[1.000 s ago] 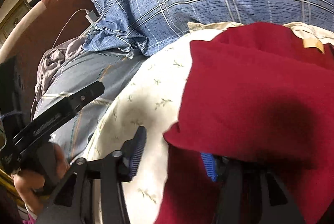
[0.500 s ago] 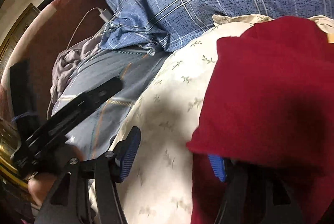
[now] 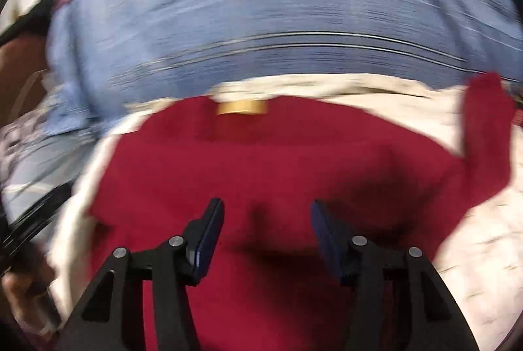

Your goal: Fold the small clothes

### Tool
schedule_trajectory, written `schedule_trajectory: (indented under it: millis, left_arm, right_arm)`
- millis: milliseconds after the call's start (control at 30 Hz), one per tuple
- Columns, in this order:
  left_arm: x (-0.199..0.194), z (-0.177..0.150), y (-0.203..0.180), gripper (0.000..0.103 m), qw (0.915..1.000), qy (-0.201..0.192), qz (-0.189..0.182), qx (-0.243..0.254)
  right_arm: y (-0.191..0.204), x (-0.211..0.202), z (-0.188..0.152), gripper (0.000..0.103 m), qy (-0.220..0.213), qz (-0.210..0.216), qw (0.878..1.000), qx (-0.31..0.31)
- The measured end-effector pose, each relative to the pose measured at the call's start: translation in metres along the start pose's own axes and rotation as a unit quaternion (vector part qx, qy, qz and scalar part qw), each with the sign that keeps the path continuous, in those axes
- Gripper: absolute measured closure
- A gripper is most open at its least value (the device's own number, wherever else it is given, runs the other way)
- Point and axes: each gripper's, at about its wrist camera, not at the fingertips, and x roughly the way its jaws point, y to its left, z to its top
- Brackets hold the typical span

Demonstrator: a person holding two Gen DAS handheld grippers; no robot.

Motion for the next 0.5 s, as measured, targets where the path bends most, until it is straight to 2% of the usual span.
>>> schedule_trajectory:
  millis: [100, 167, 367, 500]
  left_arm:
    - [0.013, -0.003, -0.01, 0.028, 0.9998, 0.018, 0.001, 0.01]
    - [0.02, -0.004, -0.018, 0.028, 0.9994, 0.025, 0.011, 0.021]
    - [0.036, -0.008, -0.026, 0.028, 0.9982, 0.044, 0.027, 0.032]
    - [0.034, -0.006, -0.028, 0.028, 0.9985, 0.036, 0.027, 0.033]
  right_arm:
    - [-0.018, 0.012, -0.001, 0.048, 0.007, -0.034, 0.999, 0.004]
    - [-0.023, 0.014, -0.003, 0.049, 0.008, -0.028, 1.0, 0.009]
    - [-0.011, 0.013, -0.011, 0.047, 0.0, -0.051, 0.998, -0.026]
    - [-0.019, -0.001, -0.007, 0.046, -0.013, -0.033, 0.999, -0.002]
